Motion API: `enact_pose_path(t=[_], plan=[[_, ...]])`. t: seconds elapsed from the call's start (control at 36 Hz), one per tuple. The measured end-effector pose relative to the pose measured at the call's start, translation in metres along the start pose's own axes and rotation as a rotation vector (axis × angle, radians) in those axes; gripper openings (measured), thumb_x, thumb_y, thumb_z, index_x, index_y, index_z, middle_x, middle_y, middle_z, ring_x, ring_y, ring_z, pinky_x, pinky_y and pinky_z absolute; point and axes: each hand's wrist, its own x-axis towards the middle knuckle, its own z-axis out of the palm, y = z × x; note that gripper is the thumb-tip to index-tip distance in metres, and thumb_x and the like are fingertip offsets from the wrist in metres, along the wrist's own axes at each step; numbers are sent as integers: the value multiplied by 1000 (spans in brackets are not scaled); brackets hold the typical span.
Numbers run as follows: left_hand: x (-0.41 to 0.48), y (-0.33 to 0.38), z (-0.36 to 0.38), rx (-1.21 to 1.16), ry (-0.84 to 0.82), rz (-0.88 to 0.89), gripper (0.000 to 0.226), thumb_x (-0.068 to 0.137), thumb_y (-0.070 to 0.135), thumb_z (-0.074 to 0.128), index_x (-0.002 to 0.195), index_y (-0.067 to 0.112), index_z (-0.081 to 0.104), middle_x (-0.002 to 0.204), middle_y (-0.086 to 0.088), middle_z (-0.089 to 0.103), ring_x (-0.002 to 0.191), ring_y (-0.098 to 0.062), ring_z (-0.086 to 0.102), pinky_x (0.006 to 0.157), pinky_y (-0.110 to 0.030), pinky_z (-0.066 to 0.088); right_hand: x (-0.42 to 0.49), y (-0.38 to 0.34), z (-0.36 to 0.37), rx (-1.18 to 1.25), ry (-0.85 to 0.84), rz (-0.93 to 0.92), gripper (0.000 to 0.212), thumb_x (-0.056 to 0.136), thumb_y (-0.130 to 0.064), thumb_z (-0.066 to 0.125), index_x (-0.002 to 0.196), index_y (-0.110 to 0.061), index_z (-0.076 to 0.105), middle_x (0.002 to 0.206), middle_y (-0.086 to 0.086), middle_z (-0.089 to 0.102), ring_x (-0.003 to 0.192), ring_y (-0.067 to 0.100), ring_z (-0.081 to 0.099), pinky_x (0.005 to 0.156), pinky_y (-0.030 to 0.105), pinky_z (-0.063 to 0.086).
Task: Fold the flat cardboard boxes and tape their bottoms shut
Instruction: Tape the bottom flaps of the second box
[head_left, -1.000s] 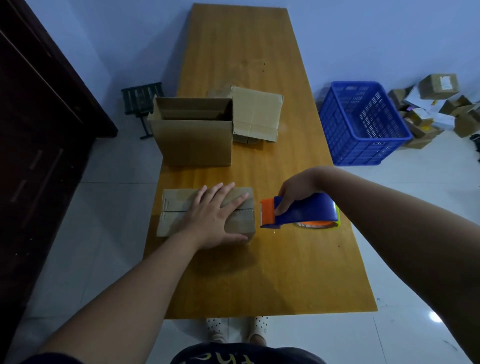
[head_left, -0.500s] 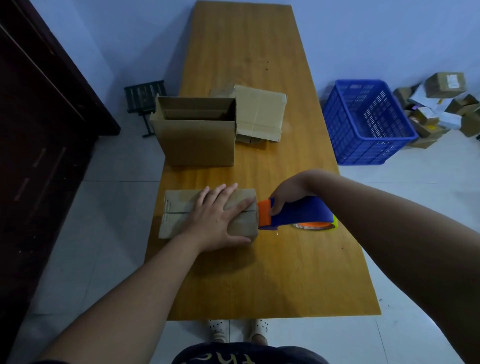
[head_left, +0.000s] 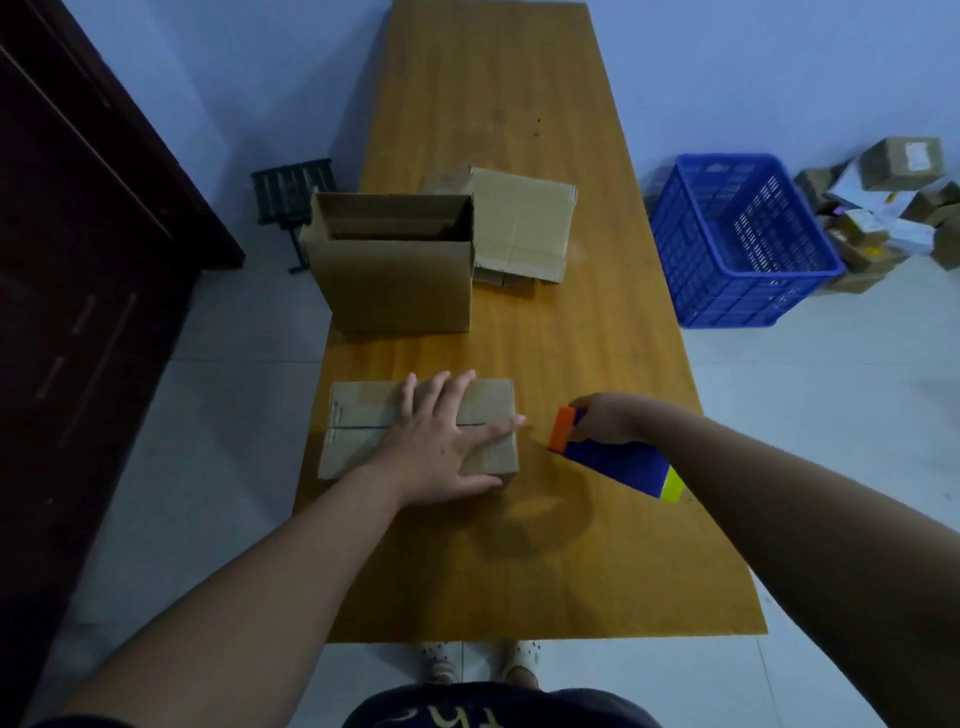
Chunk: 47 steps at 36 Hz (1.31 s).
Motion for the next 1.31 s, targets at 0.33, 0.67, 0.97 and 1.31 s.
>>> enact_pose_path(t=[0.33, 0.67, 0.97, 1.31], plan=[[24, 20, -42, 27, -278, 13, 79, 79, 61, 63, 143, 49, 19, 157, -9, -4, 143, -41, -1, 108, -73, 6, -3, -6, 10, 233, 181, 0, 64, 95, -52, 46, 151, -35, 19, 129, 8, 52, 99, 24, 53, 77, 35, 47], [28, 21, -32, -20, -144, -102, 68, 81, 66, 55, 141, 51, 24, 158, -4, -4, 141, -39, 9, 110, -63, 13, -23, 8, 24, 564, 383, -85, 59, 96, -52, 45, 149, -38, 22, 104, 0, 57, 82, 16, 58, 62, 29, 44], [38, 31, -27, -614, 183, -643, 94, 75, 78, 46, 149, 30, 13, 159, -5, 3, 145, -31, 5, 112, -59, 12, -60, 3, 20, 976, 479, -481, 44, 93, -48, 57, 134, -42, 44, 107, -14, 66, 91, 7, 65, 81, 28, 51], [-36, -22, -36, -812, 95, -324, 44, 92, 32, 59, 133, 41, 46, 151, 15, 27, 140, -18, 21, 110, -49, 29, -77, -10, 10, 1279, 163, -539, 34, 91, -48, 54, 99, -16, 61, 79, 0, 68, 62, 9, 63, 57, 21, 51]])
